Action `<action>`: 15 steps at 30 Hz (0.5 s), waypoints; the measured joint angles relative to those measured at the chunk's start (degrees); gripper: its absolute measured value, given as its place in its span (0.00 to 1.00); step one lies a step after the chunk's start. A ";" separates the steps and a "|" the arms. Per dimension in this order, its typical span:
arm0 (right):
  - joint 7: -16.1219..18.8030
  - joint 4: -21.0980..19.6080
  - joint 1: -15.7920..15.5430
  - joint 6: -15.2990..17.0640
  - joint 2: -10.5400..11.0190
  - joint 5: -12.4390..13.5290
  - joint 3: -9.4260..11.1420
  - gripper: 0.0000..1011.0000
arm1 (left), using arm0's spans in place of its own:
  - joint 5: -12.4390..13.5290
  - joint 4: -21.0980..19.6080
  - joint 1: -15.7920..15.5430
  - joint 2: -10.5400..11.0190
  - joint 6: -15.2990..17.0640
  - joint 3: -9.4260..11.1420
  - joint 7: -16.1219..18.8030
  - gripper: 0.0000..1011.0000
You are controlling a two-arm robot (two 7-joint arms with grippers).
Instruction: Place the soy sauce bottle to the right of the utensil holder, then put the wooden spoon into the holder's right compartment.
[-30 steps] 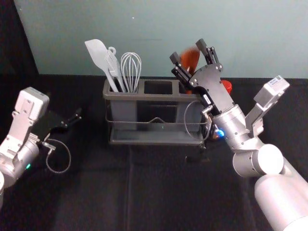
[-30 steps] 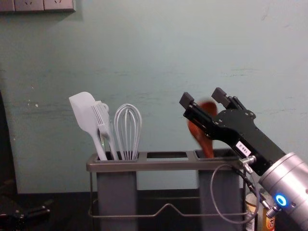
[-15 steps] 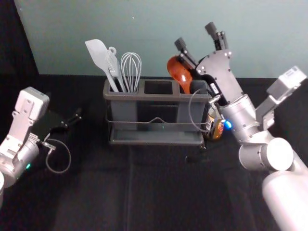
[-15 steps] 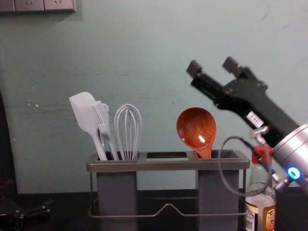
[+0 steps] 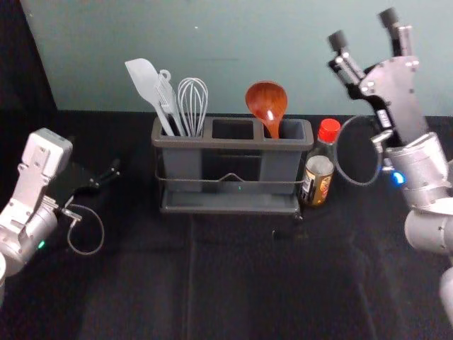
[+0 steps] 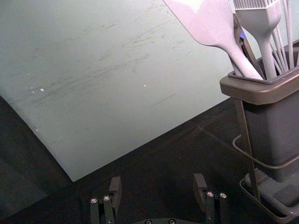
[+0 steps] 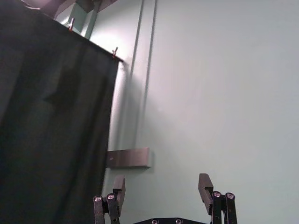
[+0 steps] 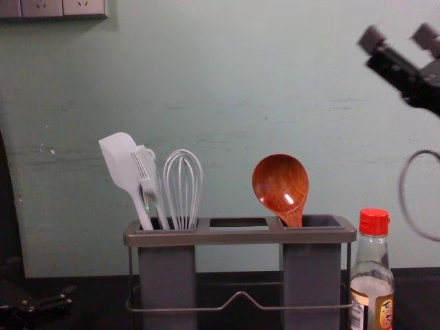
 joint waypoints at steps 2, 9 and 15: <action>-0.43 -0.67 -0.52 -0.46 0.51 -0.23 0.81 0.99 | 0.00 0.00 0.00 0.00 0.00 0.00 0.00 0.99; -6.34 -3.78 -3.19 0.04 1.60 -6.08 5.34 0.99 | 0.01 0.00 0.00 0.00 0.00 0.00 0.00 0.99; -14.85 -7.08 -5.55 5.87 1.70 -16.23 8.26 0.99 | 0.00 0.00 0.00 0.00 0.00 0.00 0.00 0.99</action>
